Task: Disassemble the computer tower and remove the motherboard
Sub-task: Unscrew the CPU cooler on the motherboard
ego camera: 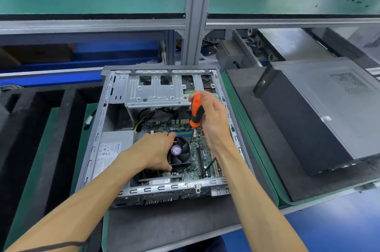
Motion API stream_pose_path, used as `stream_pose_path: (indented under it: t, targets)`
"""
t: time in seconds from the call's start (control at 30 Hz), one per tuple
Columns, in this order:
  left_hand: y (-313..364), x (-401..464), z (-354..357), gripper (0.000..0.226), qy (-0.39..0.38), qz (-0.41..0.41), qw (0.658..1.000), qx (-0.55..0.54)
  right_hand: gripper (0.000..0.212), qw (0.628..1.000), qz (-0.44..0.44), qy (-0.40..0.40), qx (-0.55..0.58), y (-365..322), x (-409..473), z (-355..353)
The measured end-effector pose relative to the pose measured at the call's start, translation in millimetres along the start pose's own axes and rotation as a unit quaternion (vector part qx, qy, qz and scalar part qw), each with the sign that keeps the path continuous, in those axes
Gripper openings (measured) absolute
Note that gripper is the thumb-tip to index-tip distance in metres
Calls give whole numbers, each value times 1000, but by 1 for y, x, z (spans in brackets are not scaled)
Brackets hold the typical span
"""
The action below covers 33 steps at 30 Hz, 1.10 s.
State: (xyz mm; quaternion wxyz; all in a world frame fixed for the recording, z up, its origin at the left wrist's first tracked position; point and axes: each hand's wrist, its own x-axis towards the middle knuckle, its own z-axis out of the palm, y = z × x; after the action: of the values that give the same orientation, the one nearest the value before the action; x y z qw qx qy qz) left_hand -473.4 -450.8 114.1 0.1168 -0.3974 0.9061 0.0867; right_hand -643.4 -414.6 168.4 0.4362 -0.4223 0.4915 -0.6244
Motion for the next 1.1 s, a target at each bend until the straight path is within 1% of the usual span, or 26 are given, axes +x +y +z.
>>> stream_pose_path:
  t: [0.13,0.27,0.37,0.43,0.57,0.67,0.77,0.83,0.97,1.03,1.1]
  targets:
    - [2,0,-1,90,-3,3,1000,-3,41,998,-4,-29,52,-3,2,-8]
    - [2,-1,-3,90,-8,2,1000,-1,37,996,8,5,87,-5,8,-5]
    - [3,-2,-4,88,-6,3,1000,-2,41,998,20,5,51,-2,8,-1]
    - [2,-2,-3,86,-4,4,1000,-1,43,1000,0,6,8,-1,7,-1]
    - [3,0,-2,87,-6,0,1000,6,29,999,-27,36,-6,-2,7,-9]
    - [3,0,-2,87,-5,0,1000,6,32,998,-6,53,-18,-4,5,-11]
    - [2,-1,-3,86,5,4,1000,11,23,998,-11,51,-22,-7,4,-8]
    - [3,-1,-4,86,9,5,1000,15,22,998,-18,58,-12,-7,3,-7]
    - [1,0,0,92,2,7,1000,2,26,996,-26,81,-2,-8,4,-10]
    - [0,1,3,94,-4,6,1000,-4,23,997,-33,72,-6,-10,3,-9]
    - [3,2,6,104,-5,14,1000,5,26,998,-32,47,-12,-10,1,-6]
